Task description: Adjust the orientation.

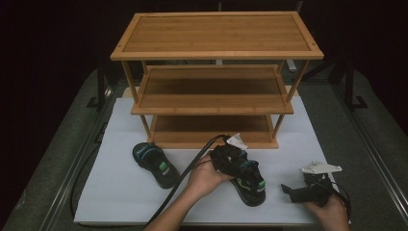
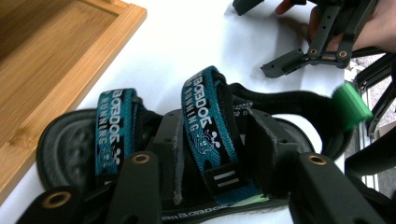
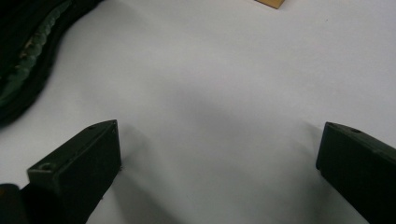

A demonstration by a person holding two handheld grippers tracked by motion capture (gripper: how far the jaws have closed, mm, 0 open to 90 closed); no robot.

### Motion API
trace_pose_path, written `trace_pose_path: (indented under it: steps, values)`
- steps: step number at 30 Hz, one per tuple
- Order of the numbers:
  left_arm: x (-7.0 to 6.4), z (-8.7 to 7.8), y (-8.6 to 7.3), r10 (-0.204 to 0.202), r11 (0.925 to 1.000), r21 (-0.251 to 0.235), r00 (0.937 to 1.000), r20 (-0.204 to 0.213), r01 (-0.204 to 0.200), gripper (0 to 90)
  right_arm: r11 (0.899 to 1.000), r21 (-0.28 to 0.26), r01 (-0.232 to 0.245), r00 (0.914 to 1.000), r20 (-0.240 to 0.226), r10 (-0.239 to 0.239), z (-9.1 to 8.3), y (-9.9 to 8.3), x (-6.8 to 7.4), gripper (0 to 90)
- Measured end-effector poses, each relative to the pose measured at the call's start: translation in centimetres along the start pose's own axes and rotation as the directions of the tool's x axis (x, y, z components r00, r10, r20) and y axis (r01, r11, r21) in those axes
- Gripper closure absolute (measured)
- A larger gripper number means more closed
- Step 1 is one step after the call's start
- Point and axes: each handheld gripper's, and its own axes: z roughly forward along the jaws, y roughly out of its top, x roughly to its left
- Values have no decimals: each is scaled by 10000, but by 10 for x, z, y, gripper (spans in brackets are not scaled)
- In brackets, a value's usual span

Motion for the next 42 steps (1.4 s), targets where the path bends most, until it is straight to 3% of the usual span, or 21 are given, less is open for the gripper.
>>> trace_pose_path:
  steps: [3,7,9,11,14,18,27,28,33,42]
  values:
    - [0,-4,-1,139,9999,-20,9998,-168,-139,675,10000,-1,-2,10000,-1,2,0,0,0,0]
    - [-1,-6,-1,206,9998,19,9995,-241,-206,685,10000,-1,-3,10000,-4,3,0,0,0,0]
    - [0,-8,0,568,9982,233,9977,-364,-560,688,10000,-1,-3,10000,-4,3,0,0,0,0]
    - [-1,-13,0,581,9981,206,9976,-368,-574,691,10000,-7,6,10000,-4,-6,0,0,0,0]
    - [0,-19,0,513,9987,46,9980,-378,-511,692,10000,-30,65,10000,9,-65,0,0,-1,0]
    - [4,-42,-4,364,9991,-189,9988,-322,-371,692,10000,-19,14,10000,-6,-14,0,0,0,0]
    - [16,-70,-22,272,9995,-132,9984,-494,-278,692,10000,-16,12,10000,-1,-12,0,0,0,0]
    - [20,-75,-27,409,9992,-24,9978,-529,-411,691,10000,-16,12,10000,-1,-12,0,0,0,0]
    - [26,-81,-35,526,9984,246,9972,-525,-513,692,10000,-16,8,10000,4,-8,0,0,0,0]
    - [40,-86,-51,157,9988,477,9986,-503,-133,692,10000,-18,24,10000,16,-24,0,0,0,0]
